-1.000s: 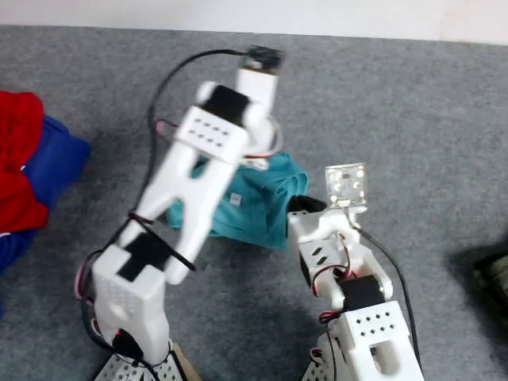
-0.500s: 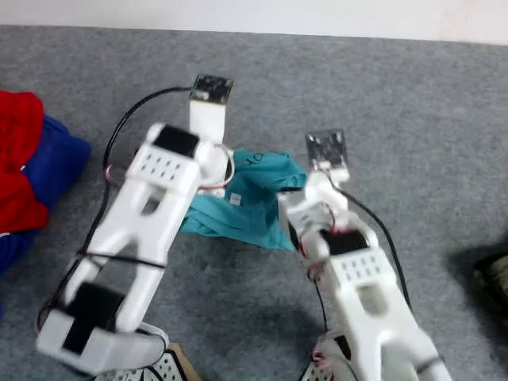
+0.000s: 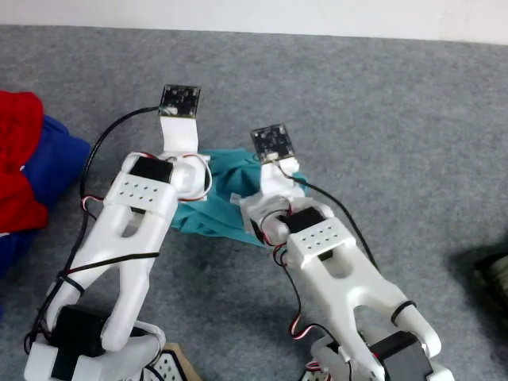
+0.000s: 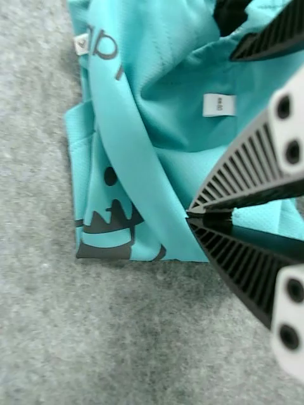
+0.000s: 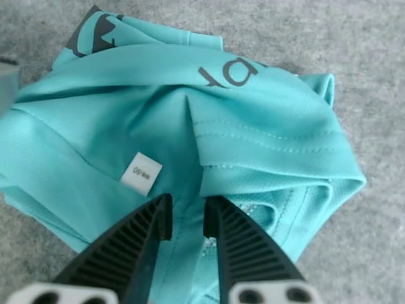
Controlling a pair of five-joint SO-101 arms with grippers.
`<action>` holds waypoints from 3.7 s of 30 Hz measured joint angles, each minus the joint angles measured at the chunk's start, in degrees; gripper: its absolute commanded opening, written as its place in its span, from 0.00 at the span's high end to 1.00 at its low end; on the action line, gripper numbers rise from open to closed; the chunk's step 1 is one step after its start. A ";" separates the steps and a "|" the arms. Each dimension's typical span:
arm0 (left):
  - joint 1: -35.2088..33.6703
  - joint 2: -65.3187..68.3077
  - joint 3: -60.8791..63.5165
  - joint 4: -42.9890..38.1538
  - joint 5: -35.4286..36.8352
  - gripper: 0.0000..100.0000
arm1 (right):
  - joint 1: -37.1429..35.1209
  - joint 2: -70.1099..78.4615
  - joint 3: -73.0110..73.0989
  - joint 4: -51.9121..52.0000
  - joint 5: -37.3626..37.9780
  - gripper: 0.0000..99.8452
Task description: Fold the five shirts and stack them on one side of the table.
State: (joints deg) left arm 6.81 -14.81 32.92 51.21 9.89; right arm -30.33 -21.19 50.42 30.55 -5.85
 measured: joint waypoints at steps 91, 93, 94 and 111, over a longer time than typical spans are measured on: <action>-6.24 11.52 0.70 -14.07 0.00 0.99 | -2.90 -25.76 11.43 13.10 -3.96 0.82; -6.24 11.52 0.70 -14.07 0.00 0.99 | -3.08 -22.24 11.43 12.04 -3.96 0.82; -6.24 11.52 0.70 -14.07 0.00 0.99 | -3.08 -20.22 11.25 11.87 -3.96 0.82; -6.24 11.52 0.70 -14.07 0.00 0.99 | -3.25 -9.05 6.07 10.55 -3.96 0.93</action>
State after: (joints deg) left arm 0.57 -3.30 33.63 37.14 9.89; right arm -33.58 -30.24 56.48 41.10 -9.80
